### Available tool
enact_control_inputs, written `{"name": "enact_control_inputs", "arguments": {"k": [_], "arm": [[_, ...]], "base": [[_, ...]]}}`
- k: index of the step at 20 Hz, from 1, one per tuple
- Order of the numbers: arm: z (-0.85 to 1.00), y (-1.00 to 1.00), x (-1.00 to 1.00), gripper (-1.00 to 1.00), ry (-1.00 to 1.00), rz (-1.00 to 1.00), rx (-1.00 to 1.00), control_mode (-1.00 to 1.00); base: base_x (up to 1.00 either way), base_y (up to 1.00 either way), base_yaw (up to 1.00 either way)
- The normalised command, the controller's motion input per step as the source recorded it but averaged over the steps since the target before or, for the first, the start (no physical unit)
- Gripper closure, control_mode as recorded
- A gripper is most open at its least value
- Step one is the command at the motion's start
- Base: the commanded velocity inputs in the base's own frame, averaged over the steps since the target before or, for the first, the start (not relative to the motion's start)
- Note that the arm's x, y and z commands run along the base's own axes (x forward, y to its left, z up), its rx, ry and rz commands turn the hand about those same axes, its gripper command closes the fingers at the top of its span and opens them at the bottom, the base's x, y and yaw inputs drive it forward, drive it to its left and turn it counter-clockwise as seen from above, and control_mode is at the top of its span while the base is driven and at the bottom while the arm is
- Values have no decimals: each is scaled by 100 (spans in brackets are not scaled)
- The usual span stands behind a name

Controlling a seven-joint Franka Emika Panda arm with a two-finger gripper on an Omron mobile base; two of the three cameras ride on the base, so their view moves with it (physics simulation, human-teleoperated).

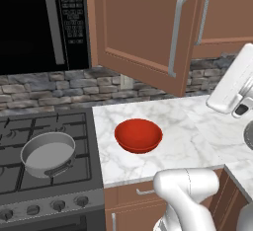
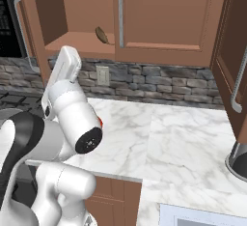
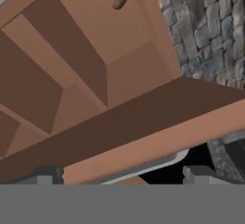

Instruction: Open the cabinet and move the ladle to the pot. Then close the cabinet.

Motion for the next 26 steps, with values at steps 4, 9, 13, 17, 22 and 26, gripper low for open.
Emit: {"name": "enact_control_inputs", "arguments": {"k": [4,9,13,17,22,26], "arm": [[-18,0,21,-100,-18,9,0,-100],[-18,0,6,-100,-26,6,0,-100],[-17,0,9,-100,-24,5,2,-100],[0,0,26,-100,-5,3,2,-100],[0,9,39,-100,0,2,0,-100],[0,4,35,-100,0,2,1,-100]], "base": [[0,0,0],[0,0,0],[0,0,0],[0,0,0],[0,0,0],[0,0,0]]}}
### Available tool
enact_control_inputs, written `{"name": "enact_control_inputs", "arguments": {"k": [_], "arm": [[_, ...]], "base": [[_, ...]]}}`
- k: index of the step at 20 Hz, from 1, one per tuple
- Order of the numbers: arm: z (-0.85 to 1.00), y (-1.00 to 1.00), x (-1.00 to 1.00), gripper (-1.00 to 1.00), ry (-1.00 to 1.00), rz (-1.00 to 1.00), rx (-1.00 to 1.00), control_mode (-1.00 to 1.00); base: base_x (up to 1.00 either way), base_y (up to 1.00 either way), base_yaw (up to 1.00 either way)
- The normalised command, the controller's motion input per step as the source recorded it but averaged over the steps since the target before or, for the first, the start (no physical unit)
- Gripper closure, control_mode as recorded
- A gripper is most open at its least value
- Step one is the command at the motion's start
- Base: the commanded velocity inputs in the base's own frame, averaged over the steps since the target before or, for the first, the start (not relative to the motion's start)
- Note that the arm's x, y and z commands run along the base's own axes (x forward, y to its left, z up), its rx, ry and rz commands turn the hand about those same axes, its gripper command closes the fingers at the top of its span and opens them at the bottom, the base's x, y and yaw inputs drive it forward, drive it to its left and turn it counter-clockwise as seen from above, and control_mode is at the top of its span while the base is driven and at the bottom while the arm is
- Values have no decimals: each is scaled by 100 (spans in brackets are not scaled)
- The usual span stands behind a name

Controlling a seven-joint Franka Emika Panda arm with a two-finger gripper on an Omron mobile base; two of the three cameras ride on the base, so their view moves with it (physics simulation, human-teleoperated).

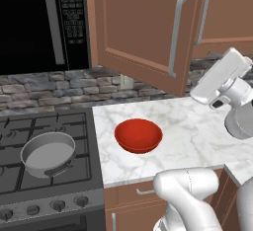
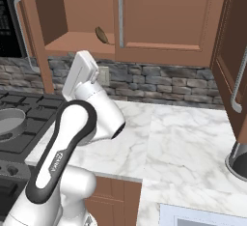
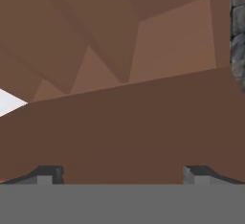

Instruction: Open the cabinet and move the ladle to the pot. Then close the cabinet.

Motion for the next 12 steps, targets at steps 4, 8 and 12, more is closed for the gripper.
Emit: {"name": "enact_control_inputs", "arguments": {"k": [4,8,12], "arm": [[-3,0,9,-100,-6,6,4,-100],[-12,1,16,-100,-9,6,1,-100],[-15,1,15,-100,-11,5,1,-100]], "base": [[0,0,0],[0,0,0],[0,0,0]]}}
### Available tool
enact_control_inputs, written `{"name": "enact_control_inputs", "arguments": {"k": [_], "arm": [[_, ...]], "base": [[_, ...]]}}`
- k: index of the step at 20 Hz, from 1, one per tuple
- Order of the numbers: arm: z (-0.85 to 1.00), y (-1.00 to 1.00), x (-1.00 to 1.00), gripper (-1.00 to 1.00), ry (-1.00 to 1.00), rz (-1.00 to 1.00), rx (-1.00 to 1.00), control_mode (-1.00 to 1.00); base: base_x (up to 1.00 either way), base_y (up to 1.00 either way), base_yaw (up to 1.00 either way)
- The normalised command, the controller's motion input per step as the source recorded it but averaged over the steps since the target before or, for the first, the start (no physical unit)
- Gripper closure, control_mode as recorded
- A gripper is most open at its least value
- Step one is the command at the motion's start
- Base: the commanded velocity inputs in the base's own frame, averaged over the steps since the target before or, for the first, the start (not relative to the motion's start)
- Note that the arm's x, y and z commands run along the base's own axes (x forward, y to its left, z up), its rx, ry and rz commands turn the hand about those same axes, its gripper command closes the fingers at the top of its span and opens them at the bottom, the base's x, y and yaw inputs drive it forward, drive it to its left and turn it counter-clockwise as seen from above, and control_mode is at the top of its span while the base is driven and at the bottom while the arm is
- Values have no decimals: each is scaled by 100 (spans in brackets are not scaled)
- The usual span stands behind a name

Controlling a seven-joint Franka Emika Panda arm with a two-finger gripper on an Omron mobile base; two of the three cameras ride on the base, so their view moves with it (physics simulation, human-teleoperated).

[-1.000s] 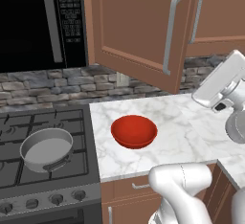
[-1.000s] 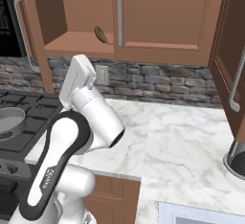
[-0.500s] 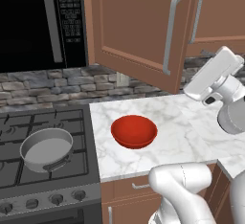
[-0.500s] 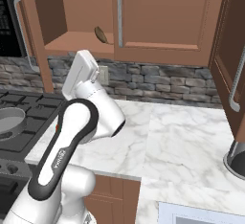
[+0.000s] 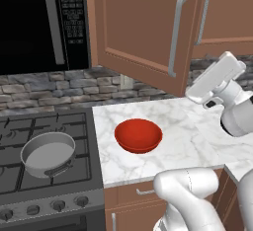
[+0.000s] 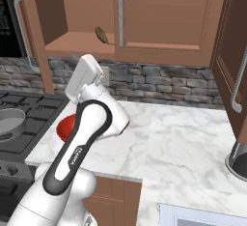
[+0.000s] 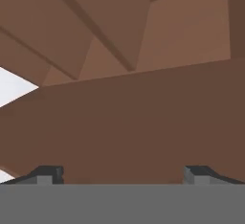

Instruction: Open the cabinet and move the ladle to the pot. Then close the cabinet.

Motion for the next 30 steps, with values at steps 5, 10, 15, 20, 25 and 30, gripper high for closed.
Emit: {"name": "enact_control_inputs", "arguments": {"k": [5,10,15,20,25,30], "arm": [[-9,0,34,-100,-3,4,3,-100],[-10,0,44,-100,0,3,6,-100],[-13,1,37,-100,0,2,6,-100],[-4,8,8,-100,-4,2,1,-100],[0,9,0,-100,-5,4,0,-100],[0,10,0,-100,-5,4,0,-100]], "base": [[0,0,0],[0,0,0],[0,0,0],[0,0,0],[0,0,0],[0,0,0]]}}
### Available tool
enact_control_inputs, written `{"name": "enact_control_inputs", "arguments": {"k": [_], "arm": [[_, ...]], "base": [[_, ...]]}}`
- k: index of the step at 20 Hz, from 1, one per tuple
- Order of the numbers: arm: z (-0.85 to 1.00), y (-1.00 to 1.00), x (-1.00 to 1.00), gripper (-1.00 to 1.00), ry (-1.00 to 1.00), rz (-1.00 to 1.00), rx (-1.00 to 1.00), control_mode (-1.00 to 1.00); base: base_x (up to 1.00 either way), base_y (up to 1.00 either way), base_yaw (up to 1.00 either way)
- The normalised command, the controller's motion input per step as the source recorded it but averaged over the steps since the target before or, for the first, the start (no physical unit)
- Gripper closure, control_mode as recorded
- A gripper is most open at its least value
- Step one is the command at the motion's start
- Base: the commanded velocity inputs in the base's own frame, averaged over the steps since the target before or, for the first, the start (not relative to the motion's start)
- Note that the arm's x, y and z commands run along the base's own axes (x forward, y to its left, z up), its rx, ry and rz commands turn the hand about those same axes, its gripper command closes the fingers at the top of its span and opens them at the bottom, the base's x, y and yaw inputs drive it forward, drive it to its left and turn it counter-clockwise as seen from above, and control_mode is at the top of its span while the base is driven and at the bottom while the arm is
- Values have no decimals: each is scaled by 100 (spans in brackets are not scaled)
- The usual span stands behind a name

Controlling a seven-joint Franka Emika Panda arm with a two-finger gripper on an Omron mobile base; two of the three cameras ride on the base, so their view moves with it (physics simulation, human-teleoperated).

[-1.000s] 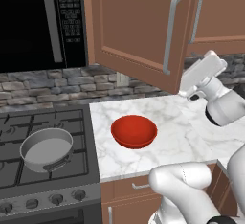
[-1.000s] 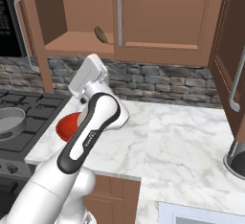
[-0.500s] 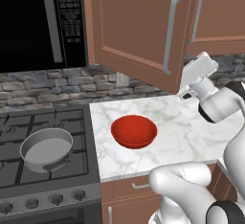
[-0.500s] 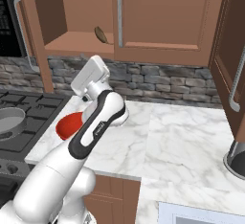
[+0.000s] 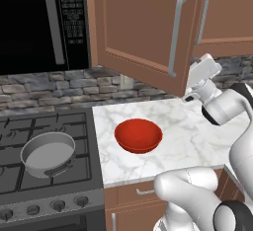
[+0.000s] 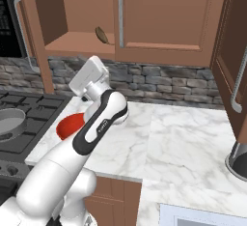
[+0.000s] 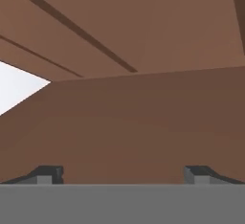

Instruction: Open the cabinet and move the ladle to the pot. Then close the cabinet.

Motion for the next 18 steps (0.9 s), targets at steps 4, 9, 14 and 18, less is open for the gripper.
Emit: {"name": "enact_control_inputs", "arguments": {"k": [4,9,14,18], "arm": [[0,8,0,-100,-5,5,0,-100],[0,5,-2,-100,-4,7,0,-100],[0,3,-11,-100,-3,8,1,-100],[0,0,-19,-100,-2,9,2,-100]], "base": [[0,0,0],[0,0,0],[0,0,0],[0,0,0]]}}
